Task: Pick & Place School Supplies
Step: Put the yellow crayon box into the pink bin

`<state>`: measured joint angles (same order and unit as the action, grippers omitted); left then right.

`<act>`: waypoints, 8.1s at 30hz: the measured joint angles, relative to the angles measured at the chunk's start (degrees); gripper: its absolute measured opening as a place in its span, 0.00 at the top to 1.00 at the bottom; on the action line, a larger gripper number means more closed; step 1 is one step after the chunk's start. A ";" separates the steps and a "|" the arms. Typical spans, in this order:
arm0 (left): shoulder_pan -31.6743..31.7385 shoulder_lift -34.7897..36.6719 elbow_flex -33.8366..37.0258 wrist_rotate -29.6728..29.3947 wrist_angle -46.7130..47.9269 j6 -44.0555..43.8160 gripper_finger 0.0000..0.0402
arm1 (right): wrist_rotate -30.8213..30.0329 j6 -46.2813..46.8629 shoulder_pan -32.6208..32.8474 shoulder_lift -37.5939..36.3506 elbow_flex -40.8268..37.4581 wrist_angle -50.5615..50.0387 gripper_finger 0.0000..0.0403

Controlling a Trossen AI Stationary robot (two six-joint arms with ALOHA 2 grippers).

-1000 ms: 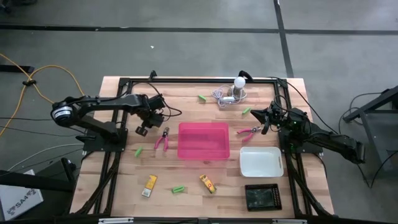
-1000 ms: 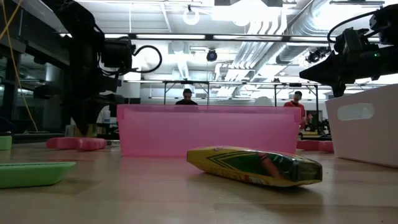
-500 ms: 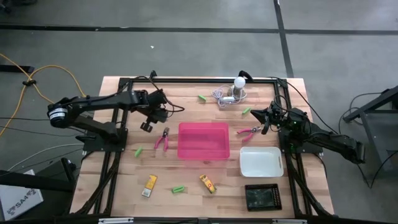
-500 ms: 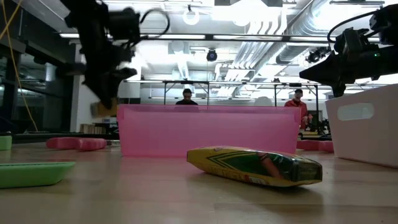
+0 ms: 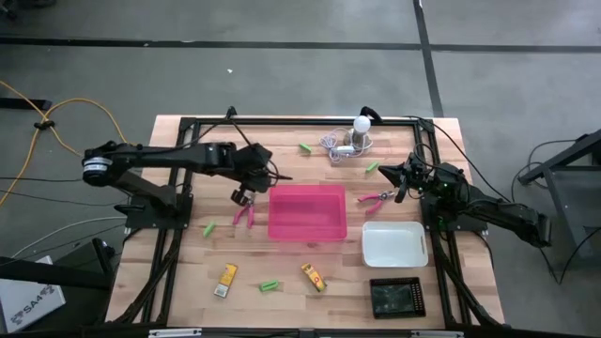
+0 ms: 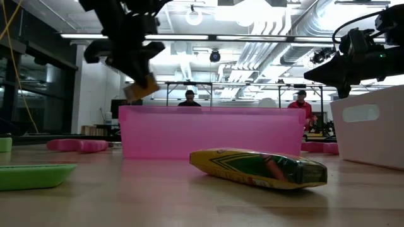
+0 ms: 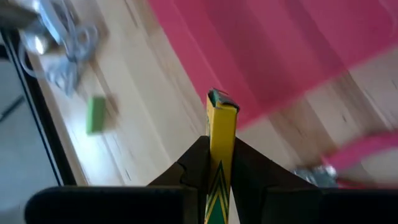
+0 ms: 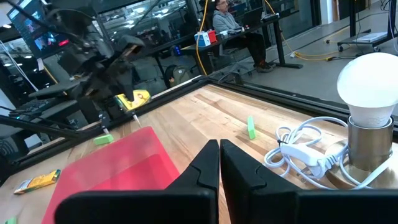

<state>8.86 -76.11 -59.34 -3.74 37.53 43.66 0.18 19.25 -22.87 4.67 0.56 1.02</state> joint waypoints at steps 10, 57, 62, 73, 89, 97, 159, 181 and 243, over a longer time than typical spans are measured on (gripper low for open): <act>-4.74 -6.80 -5.25 -1.75 -4.55 1.00 0.88 | -0.02 0.00 0.00 0.00 0.00 0.00 0.99; -12.26 -22.19 -7.05 -4.05 -16.63 -0.69 0.88 | -0.02 0.02 0.00 0.02 0.02 0.00 0.99; -12.26 -22.19 -7.05 -4.04 -15.71 -2.25 0.86 | -0.02 0.00 0.00 0.01 0.00 0.00 0.99; -12.26 -22.17 -7.05 -3.66 -15.02 -3.63 0.80 | -0.01 0.00 0.00 0.00 0.01 0.01 0.99; -12.24 -22.15 -7.03 -1.30 -13.74 -8.94 0.79 | -0.02 0.00 0.00 0.00 0.00 0.00 0.99; -12.49 -22.13 -7.03 -0.43 -13.41 -11.19 0.64 | -0.02 0.00 0.00 0.01 0.01 0.00 0.99; -37.26 -13.89 -10.28 -13.26 16.19 -102.22 0.58 | -0.02 0.00 0.00 0.01 0.01 0.00 0.99; -52.78 -13.95 -10.24 -11.45 24.47 -149.80 0.58 | -0.02 0.01 0.00 0.01 0.02 0.00 0.99; -64.28 -25.01 -9.91 -12.51 19.59 -169.46 0.52 | -0.02 0.00 0.00 0.02 0.00 -0.02 0.99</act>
<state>-55.42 -101.12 -69.25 -16.25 57.12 -125.80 0.16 19.25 -22.87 4.69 0.56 0.99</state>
